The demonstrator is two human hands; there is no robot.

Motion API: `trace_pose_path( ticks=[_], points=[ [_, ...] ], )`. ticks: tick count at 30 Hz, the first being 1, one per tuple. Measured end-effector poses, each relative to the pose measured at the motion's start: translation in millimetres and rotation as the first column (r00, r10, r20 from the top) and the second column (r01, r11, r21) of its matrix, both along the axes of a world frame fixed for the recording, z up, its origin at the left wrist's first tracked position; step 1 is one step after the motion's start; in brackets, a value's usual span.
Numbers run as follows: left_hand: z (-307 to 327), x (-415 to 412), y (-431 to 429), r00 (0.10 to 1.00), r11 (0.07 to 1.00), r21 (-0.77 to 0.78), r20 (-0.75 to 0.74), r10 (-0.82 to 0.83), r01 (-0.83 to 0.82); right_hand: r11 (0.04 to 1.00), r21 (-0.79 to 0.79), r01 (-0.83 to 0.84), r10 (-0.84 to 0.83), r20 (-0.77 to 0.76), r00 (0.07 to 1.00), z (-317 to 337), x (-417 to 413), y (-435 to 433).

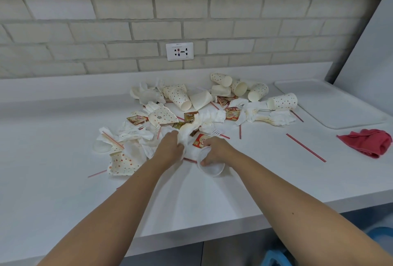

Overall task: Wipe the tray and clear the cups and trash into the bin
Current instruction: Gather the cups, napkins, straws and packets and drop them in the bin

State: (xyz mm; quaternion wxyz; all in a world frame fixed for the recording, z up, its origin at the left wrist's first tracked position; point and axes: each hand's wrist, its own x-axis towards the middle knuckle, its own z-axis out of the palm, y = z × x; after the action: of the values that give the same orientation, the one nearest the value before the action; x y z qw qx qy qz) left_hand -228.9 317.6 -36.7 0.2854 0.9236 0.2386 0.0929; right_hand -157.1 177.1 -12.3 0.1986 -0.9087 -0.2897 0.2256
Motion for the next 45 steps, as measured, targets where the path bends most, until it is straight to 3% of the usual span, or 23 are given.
trace_pose_path(
  ticks=[6,10,16,22,34,40,45],
  points=[
    [25,3,-13,0.974,1.000,0.002,0.229,0.001,-0.002,0.993,0.096,0.068,-0.065,-0.031,0.997,30,12,-24],
    [41,13,-40,0.931,0.996,-0.082,0.365,0.006,0.025,0.978,0.164,0.128,-0.122,-0.045,0.992,50,18,-52],
    [57,35,-109,0.924,0.972,-0.131,0.357,-0.136,0.193,0.960,0.188,0.206,-0.213,0.018,0.977,65,30,-114],
    [55,53,-208,0.859,0.886,-0.145,0.352,-0.371,0.441,0.945,0.041,0.324,-0.327,0.085,0.941,77,36,-206],
    [-4,51,-361,0.762,0.758,-0.103,0.007,-0.647,0.644,0.830,-0.236,0.506,-0.526,-0.025,0.850,23,26,-364],
    [-60,48,-383,0.723,0.760,-0.206,-0.233,-0.650,0.617,0.771,-0.298,0.562,-0.608,-0.086,0.789,-51,12,-393],
    [-96,46,-390,0.682,0.787,-0.316,-0.393,-0.617,0.530,0.785,-0.304,0.539,-0.596,-0.139,0.791,-89,-1,-399]
  ],
)
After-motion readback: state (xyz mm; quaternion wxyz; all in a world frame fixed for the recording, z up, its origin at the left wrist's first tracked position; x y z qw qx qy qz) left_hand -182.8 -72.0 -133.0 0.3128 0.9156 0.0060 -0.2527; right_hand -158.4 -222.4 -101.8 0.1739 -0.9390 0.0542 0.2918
